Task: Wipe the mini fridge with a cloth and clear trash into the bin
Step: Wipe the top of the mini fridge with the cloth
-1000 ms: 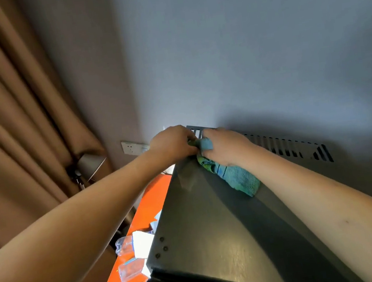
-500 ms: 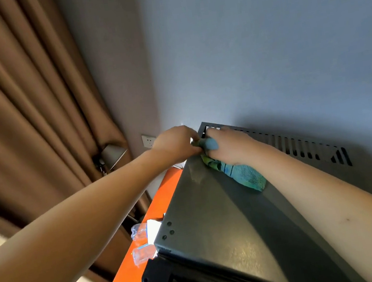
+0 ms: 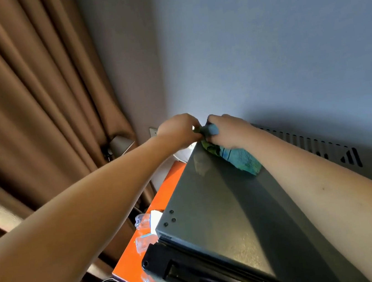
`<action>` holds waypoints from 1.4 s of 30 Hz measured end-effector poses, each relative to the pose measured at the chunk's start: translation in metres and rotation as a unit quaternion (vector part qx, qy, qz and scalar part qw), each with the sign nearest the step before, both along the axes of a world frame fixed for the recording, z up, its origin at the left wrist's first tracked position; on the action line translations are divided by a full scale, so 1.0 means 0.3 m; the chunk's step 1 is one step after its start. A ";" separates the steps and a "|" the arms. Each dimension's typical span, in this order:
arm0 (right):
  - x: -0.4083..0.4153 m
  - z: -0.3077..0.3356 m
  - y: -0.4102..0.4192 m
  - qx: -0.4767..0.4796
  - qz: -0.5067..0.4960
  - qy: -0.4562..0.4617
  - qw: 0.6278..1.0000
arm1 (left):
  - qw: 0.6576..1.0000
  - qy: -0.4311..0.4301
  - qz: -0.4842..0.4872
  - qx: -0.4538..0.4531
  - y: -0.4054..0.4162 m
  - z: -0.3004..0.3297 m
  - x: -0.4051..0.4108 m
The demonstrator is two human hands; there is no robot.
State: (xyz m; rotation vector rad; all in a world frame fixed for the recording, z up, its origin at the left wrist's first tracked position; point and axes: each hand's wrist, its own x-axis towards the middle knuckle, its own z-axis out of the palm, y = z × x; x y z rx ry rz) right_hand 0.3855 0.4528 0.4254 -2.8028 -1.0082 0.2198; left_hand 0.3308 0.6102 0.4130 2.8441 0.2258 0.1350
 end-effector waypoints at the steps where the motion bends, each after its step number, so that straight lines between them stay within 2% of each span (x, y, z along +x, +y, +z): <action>1: -0.018 0.003 -0.010 0.004 0.002 -0.003 1.000 | 1.000 0.004 -0.004 0.015 -0.005 0.004 -0.009; 4: -0.081 -0.007 -0.054 -0.019 0.032 -0.007 0.999 | 0.998 0.008 -0.032 0.050 -0.022 -0.003 -0.073; 9: -0.111 -0.017 -0.086 -0.045 0.062 0.011 0.997 | 0.998 -0.007 -0.047 0.044 -0.041 -0.034 -0.136; 11: -0.091 0.002 -0.062 -0.034 0.052 0.021 0.998 | 0.999 -0.001 -0.030 0.044 -0.039 -0.014 -0.114; 14: -0.080 -0.012 -0.034 -0.028 0.024 -0.030 0.999 | 0.998 0.011 0.000 0.054 -0.042 0.007 -0.093; 18: -0.146 -0.039 -0.059 -0.044 0.014 -0.049 0.998 | 0.998 0.021 -0.033 0.056 -0.055 0.018 -0.142; 22: -0.224 -0.050 -0.101 -0.073 0.026 -0.020 0.997 | 0.995 0.042 -0.069 0.058 -0.065 -0.002 -0.215; 26: -0.189 -0.023 -0.042 -0.035 -0.004 -0.014 0.999 | 0.995 0.033 -0.045 0.082 -0.072 0.032 -0.177; 30: -0.196 -0.030 -0.011 -0.063 -0.042 -0.062 0.995 | 0.993 0.051 -0.041 0.094 -0.070 0.053 -0.144; 36: -0.329 -0.031 -0.094 -0.077 0.020 0.000 0.997 | 0.985 0.067 -0.106 0.117 -0.073 0.039 -0.271; 42: -0.229 -0.025 -0.012 -0.035 -0.017 -0.014 0.999 | 0.993 0.043 -0.050 0.100 -0.050 0.053 -0.221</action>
